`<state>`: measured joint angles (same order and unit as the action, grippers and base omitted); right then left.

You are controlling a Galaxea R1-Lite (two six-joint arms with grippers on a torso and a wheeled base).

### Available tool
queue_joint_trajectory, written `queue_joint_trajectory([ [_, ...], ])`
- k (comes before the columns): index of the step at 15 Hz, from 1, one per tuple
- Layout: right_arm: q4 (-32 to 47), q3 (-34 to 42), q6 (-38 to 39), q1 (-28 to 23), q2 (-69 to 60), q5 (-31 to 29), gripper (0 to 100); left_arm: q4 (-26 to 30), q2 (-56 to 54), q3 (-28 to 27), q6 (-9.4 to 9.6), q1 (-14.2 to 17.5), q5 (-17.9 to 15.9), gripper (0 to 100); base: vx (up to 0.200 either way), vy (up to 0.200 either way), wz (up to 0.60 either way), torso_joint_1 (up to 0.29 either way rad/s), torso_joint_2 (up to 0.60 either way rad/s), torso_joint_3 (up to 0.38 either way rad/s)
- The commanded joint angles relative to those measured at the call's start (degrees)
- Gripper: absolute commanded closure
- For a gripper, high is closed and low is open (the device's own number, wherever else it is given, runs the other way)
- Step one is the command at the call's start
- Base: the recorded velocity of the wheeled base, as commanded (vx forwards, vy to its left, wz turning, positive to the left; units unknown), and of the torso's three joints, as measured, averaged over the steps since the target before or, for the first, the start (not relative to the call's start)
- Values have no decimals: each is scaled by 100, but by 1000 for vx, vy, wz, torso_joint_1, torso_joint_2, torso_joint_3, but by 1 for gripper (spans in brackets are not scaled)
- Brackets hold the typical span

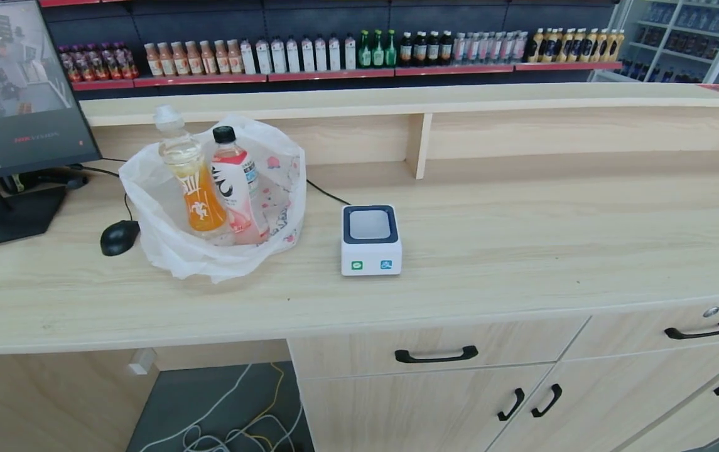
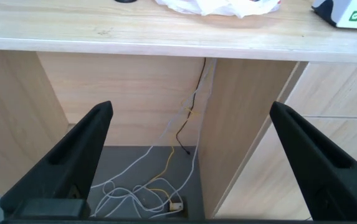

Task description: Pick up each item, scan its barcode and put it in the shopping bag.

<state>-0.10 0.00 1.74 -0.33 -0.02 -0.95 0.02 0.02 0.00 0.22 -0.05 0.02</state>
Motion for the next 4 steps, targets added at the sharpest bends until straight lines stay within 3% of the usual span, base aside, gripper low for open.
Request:
queue_joint_trajectory([
  [1,1,0,1,7,2,-2,0,-2,-2,0,4,5,-2,0,0,0,0,0,0,0],
  [4,1,0,-7,7,2,-2,0,-2,-2,0,4,5,-2,0,0,0,0,0,0,0],
])
